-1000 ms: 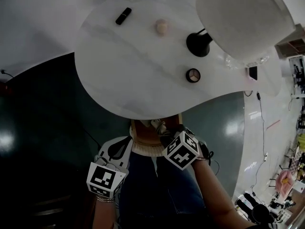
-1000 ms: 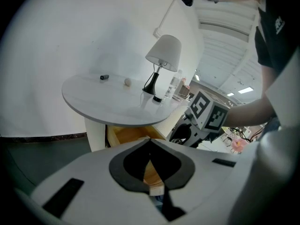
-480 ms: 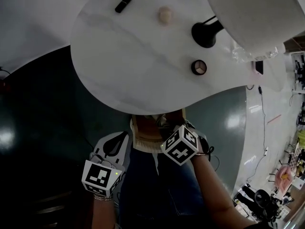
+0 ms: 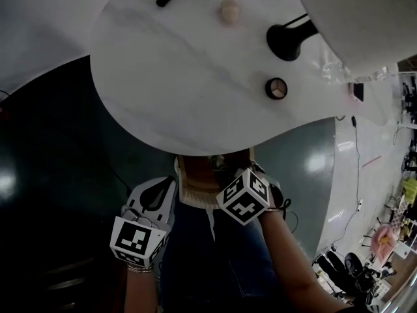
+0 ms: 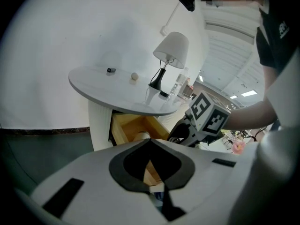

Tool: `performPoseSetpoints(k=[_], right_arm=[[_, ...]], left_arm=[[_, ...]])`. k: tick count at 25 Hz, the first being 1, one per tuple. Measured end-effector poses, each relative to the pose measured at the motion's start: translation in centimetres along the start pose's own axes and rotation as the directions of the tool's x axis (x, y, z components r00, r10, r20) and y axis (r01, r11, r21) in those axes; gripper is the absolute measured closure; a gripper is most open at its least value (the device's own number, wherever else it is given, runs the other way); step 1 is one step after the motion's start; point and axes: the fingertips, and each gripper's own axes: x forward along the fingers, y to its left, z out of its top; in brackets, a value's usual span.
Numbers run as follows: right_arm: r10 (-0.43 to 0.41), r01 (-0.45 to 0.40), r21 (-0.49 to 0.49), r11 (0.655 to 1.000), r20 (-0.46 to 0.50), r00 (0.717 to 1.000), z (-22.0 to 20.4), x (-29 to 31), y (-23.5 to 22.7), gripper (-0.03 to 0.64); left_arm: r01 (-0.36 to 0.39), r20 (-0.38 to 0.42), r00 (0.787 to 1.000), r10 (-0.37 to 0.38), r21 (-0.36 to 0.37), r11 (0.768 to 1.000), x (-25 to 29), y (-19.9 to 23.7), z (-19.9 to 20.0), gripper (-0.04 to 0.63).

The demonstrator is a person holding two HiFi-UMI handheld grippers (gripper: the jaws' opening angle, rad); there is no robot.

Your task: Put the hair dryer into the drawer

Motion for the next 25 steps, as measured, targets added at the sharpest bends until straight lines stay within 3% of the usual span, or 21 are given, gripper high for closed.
performPoseSetpoints(k=[14, 25], right_arm=[[-0.048, 0.048, -0.004, 0.999, -0.018, 0.999, -0.3, 1.1, -0.7, 0.434], [-0.126, 0.118, -0.117, 0.986, -0.068, 0.990, -0.1, 2.4, -1.6, 0.426]], left_arm=[[0.039, -0.019, 0.999, -0.038, 0.047, 0.998, 2.5, -2.0, -0.3, 0.580], [0.037, -0.022, 0.999, -0.035, 0.082, 0.996, 3.0, -2.3, -0.3, 0.580]])
